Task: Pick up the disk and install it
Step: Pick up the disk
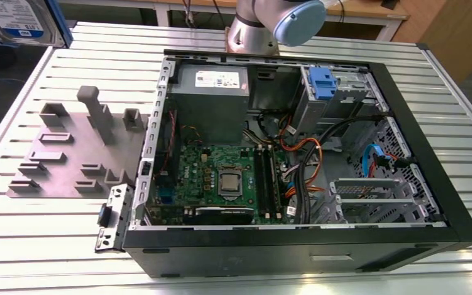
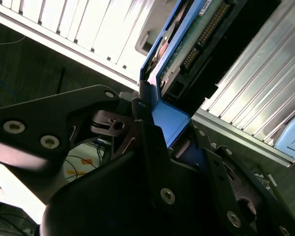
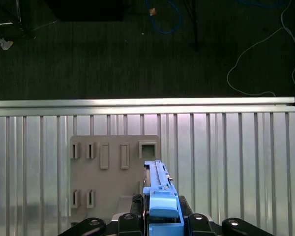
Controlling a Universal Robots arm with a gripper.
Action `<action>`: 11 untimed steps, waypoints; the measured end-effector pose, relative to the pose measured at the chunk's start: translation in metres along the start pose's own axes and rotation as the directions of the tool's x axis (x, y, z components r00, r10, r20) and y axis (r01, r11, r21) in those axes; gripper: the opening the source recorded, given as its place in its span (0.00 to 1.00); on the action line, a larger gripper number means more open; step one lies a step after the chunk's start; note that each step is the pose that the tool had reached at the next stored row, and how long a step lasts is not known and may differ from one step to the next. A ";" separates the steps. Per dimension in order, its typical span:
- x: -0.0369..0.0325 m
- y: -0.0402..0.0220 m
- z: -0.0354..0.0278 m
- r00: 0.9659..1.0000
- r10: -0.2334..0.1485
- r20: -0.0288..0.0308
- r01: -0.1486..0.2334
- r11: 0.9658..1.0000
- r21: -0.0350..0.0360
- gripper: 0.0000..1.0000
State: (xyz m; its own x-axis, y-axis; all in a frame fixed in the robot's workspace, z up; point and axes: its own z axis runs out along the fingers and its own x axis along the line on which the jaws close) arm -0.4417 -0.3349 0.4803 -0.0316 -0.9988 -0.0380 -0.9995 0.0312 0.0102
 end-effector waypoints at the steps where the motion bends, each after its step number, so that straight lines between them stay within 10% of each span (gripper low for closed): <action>1: 0.0000 0.0000 -0.0011 1.000 0.000 0.000 0.000 1.000 0.000 0.37; 11: -0.0004 0.0001 -0.0105 1.000 0.000 0.000 0.000 1.000 0.000 0.37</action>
State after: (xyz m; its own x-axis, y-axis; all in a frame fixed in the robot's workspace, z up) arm -0.4417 -0.3349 0.4907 -0.0316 -0.9988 -0.0380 -0.9995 0.0312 0.0102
